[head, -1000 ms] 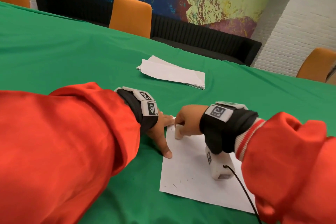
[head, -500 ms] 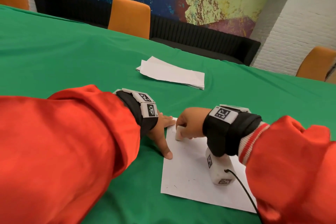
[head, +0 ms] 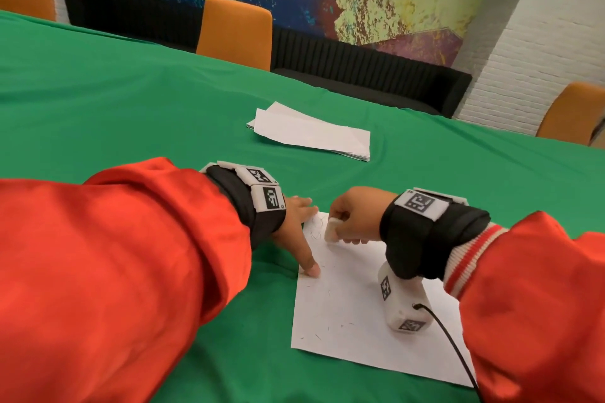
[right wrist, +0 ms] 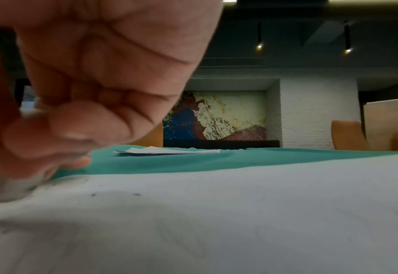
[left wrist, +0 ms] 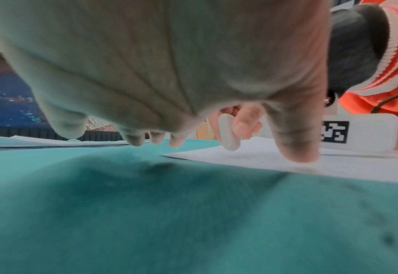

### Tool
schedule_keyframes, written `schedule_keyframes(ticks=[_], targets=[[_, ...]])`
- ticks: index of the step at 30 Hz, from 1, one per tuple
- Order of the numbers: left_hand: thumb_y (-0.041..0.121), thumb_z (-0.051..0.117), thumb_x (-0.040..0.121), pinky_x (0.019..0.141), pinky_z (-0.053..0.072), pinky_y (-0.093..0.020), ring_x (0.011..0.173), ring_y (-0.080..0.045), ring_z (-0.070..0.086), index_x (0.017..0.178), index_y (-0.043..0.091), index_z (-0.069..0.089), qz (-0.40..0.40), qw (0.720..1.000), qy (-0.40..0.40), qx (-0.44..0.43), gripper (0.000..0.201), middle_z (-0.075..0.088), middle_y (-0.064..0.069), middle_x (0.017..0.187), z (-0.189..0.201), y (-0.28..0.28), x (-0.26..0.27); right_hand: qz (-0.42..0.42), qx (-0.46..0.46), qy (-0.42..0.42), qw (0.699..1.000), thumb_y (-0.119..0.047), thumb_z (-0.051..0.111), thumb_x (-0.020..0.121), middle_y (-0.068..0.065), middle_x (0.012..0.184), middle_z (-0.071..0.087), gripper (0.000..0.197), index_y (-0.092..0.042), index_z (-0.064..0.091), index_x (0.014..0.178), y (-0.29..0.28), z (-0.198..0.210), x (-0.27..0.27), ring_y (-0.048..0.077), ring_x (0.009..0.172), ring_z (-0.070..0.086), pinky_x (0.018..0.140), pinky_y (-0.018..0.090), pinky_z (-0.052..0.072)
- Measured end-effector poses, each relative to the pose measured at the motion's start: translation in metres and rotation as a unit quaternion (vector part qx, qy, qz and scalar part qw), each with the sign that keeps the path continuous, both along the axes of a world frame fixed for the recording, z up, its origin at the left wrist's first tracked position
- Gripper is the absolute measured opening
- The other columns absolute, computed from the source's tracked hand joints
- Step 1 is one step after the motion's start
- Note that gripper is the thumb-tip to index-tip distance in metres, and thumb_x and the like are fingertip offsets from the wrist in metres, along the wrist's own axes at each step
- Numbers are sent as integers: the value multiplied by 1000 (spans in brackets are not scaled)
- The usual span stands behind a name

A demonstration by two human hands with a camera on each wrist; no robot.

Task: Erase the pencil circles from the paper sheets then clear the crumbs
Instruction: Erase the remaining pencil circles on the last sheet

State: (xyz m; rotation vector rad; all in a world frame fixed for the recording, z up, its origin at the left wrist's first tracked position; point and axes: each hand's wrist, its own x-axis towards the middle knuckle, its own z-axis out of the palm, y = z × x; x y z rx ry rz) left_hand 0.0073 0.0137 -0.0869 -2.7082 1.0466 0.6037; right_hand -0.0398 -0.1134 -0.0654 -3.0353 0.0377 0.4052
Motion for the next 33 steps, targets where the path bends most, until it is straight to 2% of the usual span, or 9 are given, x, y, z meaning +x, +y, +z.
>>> schedule_keyframes(ticks=[7, 12, 16, 21, 24, 26, 29, 31, 33], targets=[[66, 50, 84, 116, 3, -40, 147, -16, 2, 153, 15, -2, -14, 999, -13, 32, 100, -2, 1, 160, -2, -1, 1, 8, -17, -13, 1000, -19, 53, 89, -2, 78, 64, 19, -11, 68, 97, 10, -2, 19, 14, 69, 57, 57, 17, 42], [65, 51, 84, 116, 1, -41, 147, -16, 0, 153, 18, -4, -12, 1000, -2, 27, 100, -5, 2, 160, -3, -1, 4, 44, -70, 28, 996, -16, 50, 90, 3, 84, 62, 23, -8, 66, 103, 18, -3, 26, 18, 76, 56, 59, 23, 42], [58, 57, 86, 114, 5, -35, 146, -12, 6, 152, 25, -2, -8, 1000, 22, -13, 94, 2, 6, 159, -2, 0, 1, 77, -92, 49, 992, -16, 53, 88, 4, 82, 62, 19, -10, 66, 101, 25, -1, 24, 18, 74, 54, 59, 23, 42], [58, 55, 86, 114, 6, -38, 146, -14, 5, 152, 25, -1, -16, 1000, 22, -10, 92, 1, 5, 159, 0, 0, 0, 50, -105, 34, 993, -19, 52, 90, 9, 94, 66, 25, -6, 67, 107, 25, -1, 33, 18, 77, 52, 53, 18, 35], [49, 56, 90, 105, 7, -27, 144, -11, 8, 151, 28, 9, -30, 998, 26, -41, 79, 7, 5, 158, 2, 0, -4, 53, -88, 67, 993, -21, 58, 88, -1, 76, 64, 15, -11, 68, 92, 26, -1, 31, 12, 66, 53, 56, 17, 39], [51, 55, 89, 106, 4, -28, 145, -12, 7, 152, 27, 7, -28, 999, 26, -38, 83, 5, 5, 159, 1, 0, -2, 46, -88, 72, 992, -21, 59, 87, -6, 65, 58, 14, -16, 63, 76, 26, 0, 31, 7, 56, 51, 56, 17, 40], [61, 54, 85, 114, 2, -40, 146, -15, 2, 153, 19, -3, -7, 1000, 20, 4, 98, -3, 2, 160, -2, 0, 1, 28, -97, 51, 994, -16, 57, 87, -2, 70, 59, 10, -14, 66, 83, 25, 0, 34, 13, 64, 53, 55, 18, 40], [58, 56, 85, 114, 6, -40, 146, -16, 5, 153, 20, 0, -7, 1000, 22, -3, 96, 1, 1, 159, -4, 0, 1, 31, -95, 46, 994, -17, 58, 87, 0, 75, 61, 9, -14, 66, 86, 27, -1, 33, 15, 68, 54, 55, 19, 40], [57, 57, 85, 113, 9, -39, 145, -17, 8, 153, 20, 3, -10, 1000, 20, -12, 94, 5, 0, 159, -3, 0, 0, 36, -87, 60, 994, -21, 59, 87, -4, 68, 59, 9, -15, 64, 82, 27, -2, 30, 11, 60, 53, 55, 18, 39]])
